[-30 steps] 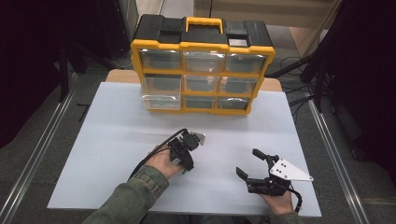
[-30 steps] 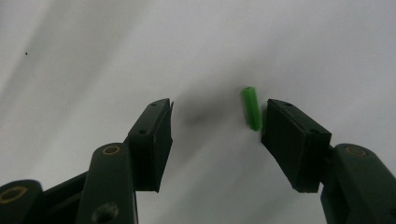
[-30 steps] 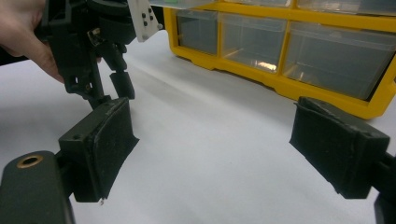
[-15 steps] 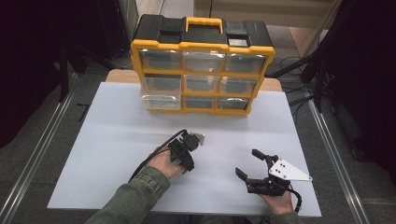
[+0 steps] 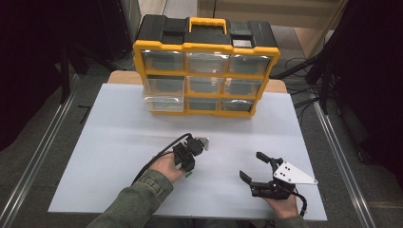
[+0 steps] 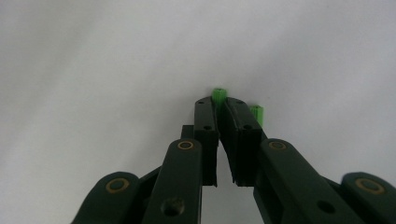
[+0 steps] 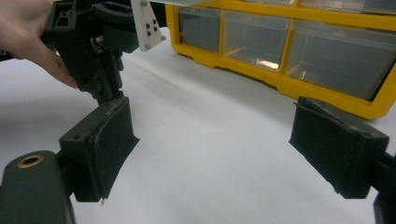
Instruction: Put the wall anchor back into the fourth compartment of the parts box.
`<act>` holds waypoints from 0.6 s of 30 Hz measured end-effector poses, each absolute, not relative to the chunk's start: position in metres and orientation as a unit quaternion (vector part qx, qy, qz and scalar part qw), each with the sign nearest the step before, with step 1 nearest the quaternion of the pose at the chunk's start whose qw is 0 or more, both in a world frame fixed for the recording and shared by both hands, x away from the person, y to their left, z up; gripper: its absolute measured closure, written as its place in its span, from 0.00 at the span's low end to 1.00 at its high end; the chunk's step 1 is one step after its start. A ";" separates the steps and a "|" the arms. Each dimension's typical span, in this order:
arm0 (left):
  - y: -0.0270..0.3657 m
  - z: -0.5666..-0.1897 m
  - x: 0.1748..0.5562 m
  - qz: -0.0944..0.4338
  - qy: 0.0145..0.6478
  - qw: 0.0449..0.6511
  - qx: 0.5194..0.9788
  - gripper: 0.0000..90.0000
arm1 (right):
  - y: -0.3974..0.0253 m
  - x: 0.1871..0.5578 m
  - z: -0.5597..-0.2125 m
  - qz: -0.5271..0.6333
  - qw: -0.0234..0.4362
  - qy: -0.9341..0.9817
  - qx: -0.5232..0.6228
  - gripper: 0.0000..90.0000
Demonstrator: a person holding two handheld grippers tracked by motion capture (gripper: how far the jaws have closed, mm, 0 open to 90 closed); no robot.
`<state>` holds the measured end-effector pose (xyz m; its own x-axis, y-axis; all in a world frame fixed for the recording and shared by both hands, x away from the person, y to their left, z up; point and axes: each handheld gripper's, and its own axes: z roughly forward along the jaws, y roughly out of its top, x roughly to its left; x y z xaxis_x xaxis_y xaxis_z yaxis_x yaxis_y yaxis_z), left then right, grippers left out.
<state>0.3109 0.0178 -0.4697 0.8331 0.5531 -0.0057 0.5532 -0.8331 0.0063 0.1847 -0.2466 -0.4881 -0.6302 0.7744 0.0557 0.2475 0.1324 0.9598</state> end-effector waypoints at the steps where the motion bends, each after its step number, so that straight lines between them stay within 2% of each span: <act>1: 0.018 -0.470 0.311 -0.004 0.287 0.002 0.958 0.93 | -0.247 0.185 -0.488 0.553 0.239 0.714 0.358 0.15; 11: 0.017 -0.469 0.309 -0.020 0.272 -0.006 0.962 0.94 | -0.247 0.184 -0.488 0.554 0.240 0.712 0.358 0.15; 18: 0.022 -0.454 0.311 -0.017 0.268 -0.008 0.963 0.94 | -0.248 0.184 -0.487 0.554 0.239 0.712 0.360 0.15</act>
<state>0.3114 0.0223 -0.4545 0.8558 0.5165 -0.0291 0.5159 -0.8563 -0.0256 0.1838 -0.2478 -0.4871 -0.6260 0.7777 0.0580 0.2477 0.1277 0.9604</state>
